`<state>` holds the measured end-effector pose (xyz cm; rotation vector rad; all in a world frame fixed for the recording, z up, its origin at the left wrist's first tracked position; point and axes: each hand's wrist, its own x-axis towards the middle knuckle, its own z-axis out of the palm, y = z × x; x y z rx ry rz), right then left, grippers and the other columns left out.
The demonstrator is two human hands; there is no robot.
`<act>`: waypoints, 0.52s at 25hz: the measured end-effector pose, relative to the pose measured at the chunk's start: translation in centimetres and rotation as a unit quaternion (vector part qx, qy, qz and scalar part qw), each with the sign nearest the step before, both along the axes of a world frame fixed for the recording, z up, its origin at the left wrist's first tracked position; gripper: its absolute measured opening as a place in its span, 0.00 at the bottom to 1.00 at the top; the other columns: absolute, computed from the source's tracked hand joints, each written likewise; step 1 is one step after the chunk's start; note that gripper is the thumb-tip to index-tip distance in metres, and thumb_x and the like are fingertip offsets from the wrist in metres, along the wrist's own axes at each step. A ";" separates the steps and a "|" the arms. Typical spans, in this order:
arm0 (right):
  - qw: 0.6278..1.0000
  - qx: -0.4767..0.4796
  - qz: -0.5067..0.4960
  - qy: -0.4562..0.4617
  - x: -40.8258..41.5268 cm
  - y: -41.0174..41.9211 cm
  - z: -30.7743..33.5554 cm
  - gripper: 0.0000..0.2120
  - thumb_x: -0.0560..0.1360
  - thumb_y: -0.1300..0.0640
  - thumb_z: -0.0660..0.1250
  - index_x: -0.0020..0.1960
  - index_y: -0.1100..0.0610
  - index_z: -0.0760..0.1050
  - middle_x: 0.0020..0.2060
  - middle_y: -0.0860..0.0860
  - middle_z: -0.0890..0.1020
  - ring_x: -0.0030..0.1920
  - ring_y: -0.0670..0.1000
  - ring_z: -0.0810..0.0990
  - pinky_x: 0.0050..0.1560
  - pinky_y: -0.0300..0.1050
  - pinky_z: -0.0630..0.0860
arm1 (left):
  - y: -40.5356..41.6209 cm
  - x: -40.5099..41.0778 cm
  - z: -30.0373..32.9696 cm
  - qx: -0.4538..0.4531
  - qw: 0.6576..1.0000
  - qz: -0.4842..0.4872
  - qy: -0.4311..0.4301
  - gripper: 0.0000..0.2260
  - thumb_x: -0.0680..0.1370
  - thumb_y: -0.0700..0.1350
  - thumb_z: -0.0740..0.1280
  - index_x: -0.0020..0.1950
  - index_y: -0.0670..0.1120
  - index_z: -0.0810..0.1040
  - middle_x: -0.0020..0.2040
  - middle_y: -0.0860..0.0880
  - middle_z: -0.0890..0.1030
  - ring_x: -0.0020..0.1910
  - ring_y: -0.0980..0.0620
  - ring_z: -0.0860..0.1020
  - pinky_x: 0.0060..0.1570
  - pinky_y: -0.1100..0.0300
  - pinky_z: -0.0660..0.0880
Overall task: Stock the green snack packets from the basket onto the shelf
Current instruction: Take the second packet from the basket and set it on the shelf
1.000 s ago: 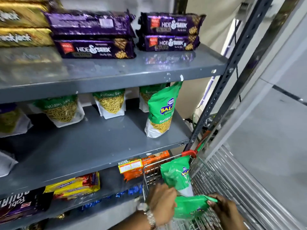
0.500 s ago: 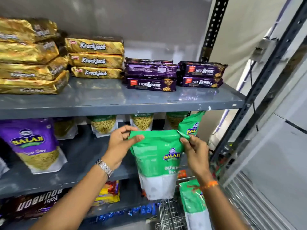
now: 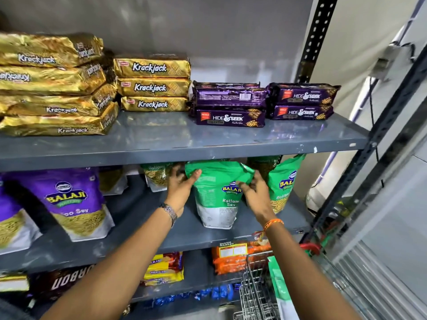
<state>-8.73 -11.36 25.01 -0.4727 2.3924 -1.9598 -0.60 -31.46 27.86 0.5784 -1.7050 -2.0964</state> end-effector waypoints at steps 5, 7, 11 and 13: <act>0.979 0.109 0.140 -0.101 0.9 0.5 -3.0 0.33 0.63 0.65 0.67 0.68 0.56 0.69 0.60 0.51 0.80 0.58 0.49 0.78 0.55 0.31 0.77 | 5.4 3.2 -5.2 0.113 0.975 -0.078 -0.172 0.26 0.73 0.68 0.59 0.59 0.49 0.74 0.54 0.50 0.77 0.44 0.54 0.75 0.43 0.62 0.76; 0.972 0.153 0.146 -0.097 1.6 0.6 -5.0 0.33 0.62 0.67 0.66 0.65 0.50 0.70 0.58 0.48 0.82 0.58 0.50 0.80 0.57 0.37 0.78 | 7.4 3.3 -5.9 0.132 0.972 -0.076 -0.181 0.29 0.79 0.64 0.50 0.73 0.48 0.68 0.69 0.49 0.72 0.68 0.47 0.71 0.68 0.52 0.66; 0.983 0.137 0.078 -0.098 4.4 -0.7 -8.6 0.34 0.64 0.60 0.70 0.68 0.44 0.69 0.54 0.49 0.85 0.55 0.52 0.84 0.59 0.53 0.80 | 6.5 0.5 -6.3 0.167 0.975 -0.054 -0.134 0.27 0.82 0.59 0.44 0.69 0.45 0.71 0.71 0.46 0.72 0.58 0.50 0.79 0.59 0.59 0.72; 0.986 0.099 0.061 -0.119 6.3 -1.9 -9.7 0.38 0.64 0.61 0.68 0.72 0.45 0.65 0.54 0.47 0.85 0.55 0.50 0.84 0.60 0.54 0.81 | 5.8 -0.9 -6.1 0.154 0.978 -0.049 -0.133 0.26 0.82 0.60 0.43 0.65 0.48 0.72 0.66 0.47 0.75 0.41 0.58 0.82 0.43 0.64 0.77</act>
